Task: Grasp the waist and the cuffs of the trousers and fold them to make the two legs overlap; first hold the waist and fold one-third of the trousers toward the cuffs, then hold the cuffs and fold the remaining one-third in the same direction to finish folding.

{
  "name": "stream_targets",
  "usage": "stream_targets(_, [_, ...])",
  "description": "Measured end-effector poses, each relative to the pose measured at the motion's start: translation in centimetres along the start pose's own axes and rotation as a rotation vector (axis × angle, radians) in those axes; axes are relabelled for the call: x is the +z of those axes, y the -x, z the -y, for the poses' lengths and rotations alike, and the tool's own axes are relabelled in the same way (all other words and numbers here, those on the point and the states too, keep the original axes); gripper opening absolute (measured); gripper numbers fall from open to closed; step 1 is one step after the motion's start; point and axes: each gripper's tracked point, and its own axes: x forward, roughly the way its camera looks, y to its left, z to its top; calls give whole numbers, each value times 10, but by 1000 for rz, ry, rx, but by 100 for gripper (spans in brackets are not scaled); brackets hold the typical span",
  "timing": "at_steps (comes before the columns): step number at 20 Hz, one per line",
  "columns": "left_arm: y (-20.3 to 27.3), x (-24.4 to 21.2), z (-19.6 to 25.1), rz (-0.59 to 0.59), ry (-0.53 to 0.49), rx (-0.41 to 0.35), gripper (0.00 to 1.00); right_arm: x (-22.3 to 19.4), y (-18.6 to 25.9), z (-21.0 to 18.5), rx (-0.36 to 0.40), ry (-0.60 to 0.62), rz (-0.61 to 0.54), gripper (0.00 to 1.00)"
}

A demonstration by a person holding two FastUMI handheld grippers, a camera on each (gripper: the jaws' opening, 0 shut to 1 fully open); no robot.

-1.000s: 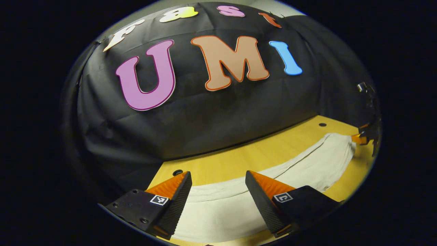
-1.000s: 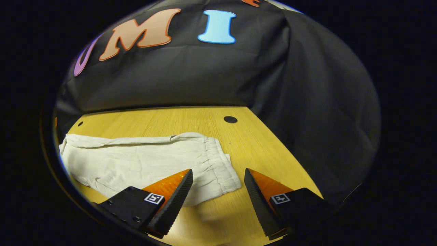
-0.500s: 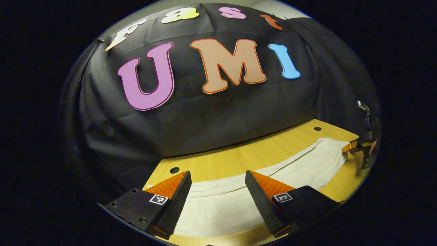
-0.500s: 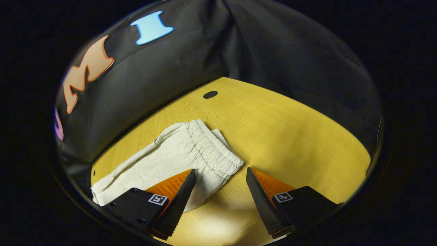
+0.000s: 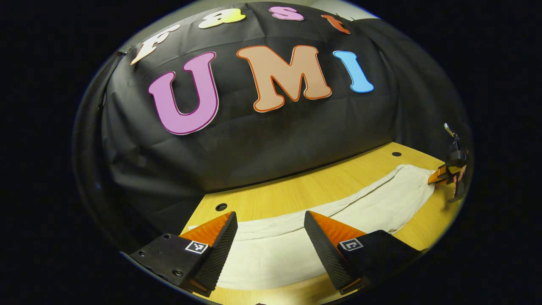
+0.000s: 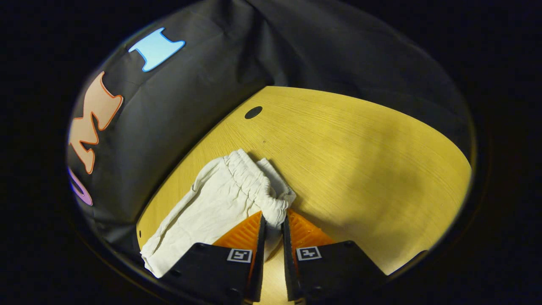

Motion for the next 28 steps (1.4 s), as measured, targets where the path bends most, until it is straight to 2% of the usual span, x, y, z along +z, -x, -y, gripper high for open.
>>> stream_targets(1, [2,0,2,0,1,1,96,5,6,4,-8,15,13,8])
stream_targets(2, [1,0,5,-3,5,1,96,7,6,5,-13,27,19,15])
stream_targets(3, [2,-1,6,-6,13,3,96,9,8,6,-11,33,10,9])
stream_targets(4, [4,-2,9,-6,22,4,96,11,12,7,-17,40,15,14])
stream_targets(11, [14,0,19,-10,62,58,96,17,20,2,-60,72,55,14])
stream_targets(17, [23,8,10,3,65,83,96,50,58,-32,55,171,144,14])
stream_targets(20, [30,7,13,-7,62,84,95,58,71,-35,130,223,177,14])
stream_targets(23, [35,7,2,-3,69,78,96,62,81,-40,200,259,185,14])
stream_targets(28, [42,-8,-26,-19,81,75,95,66,84,-43,265,309,187,14])
